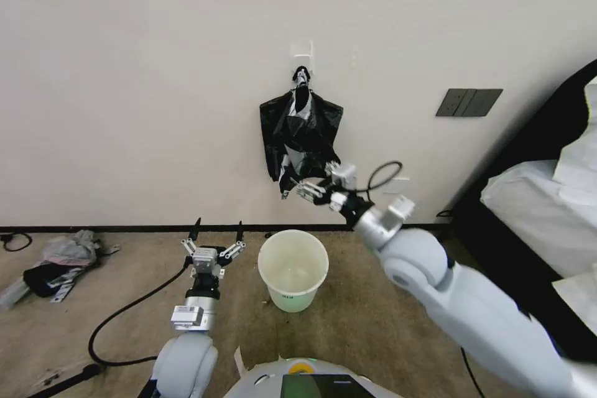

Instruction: Place a trash bag onto the trash bin.

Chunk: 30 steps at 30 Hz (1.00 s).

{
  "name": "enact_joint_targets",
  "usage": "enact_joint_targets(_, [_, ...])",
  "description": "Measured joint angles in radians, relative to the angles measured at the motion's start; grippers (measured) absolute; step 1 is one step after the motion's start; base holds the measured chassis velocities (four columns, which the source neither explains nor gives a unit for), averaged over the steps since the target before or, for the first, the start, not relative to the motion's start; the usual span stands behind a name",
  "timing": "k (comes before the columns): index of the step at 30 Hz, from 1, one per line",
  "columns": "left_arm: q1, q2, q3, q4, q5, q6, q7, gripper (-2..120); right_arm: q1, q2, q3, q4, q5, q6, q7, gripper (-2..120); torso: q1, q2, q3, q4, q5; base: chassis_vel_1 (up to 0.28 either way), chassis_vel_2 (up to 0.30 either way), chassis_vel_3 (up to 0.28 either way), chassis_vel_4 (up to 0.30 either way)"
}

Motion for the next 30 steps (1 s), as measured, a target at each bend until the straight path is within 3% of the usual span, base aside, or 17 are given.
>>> enact_joint_targets(4, [-0.001,-0.003,0.001,0.003,0.002,0.0,0.0,100,0.102,0.009,-0.06,-0.025,0.028,-0.056,0.051,86,0.0,0.0,0.0,0.0002,0.0001,0.0,0.0,0.0,0.0])
enact_joint_targets(6, [-0.005,-0.006,0.001,0.008,0.002,0.0,0.0,100,0.237,0.024,-0.144,-0.051,0.079,-0.129,0.122,97,0.0,0.0,0.0,0.0003,-0.0004,0.0,0.0,0.0,0.0])
enact_joint_targets(8, [-0.005,-0.006,0.001,0.008,0.002,0.0,0.0,100,0.237,0.024,-0.144,-0.051,0.079,-0.129,0.122,97,0.0,0.0,0.0,0.0003,-0.0004,0.0,0.0,0.0,0.0])
enact_joint_targets(9, [-0.01,-0.008,0.0,0.012,0.0,0.0,0.0,100,0.331,0.04,-0.211,-0.055,0.147,-0.171,0.17,99,0.0,0.0,0.0,-0.0001,0.0,0.0,0.0,0.0,0.0])
enact_joint_targets(16, [-0.024,-0.009,0.003,0.025,-0.006,0.0,0.0,100,0.474,0.077,-0.336,-0.099,0.247,-0.224,0.238,98,0.0,0.0,0.0,0.0001,0.0,0.0,0.0,0.0,0.0])
enact_joint_targets(19, [-0.027,-0.008,0.003,0.026,-0.008,-0.001,0.0,100,0.502,0.093,-0.366,-0.134,0.26,-0.242,0.289,98,0.0,0.0,0.0,0.0001,0.0,0.0,0.0,0.0,0.0])
enact_joint_targets(30, [-0.026,-0.008,0.009,0.025,-0.015,-0.009,-0.001,100,0.551,0.067,-0.406,-0.165,0.245,-0.253,0.327,96,0.0,0.0,0.0,0.0,0.0,0.0,0.0,0.0,0.0])
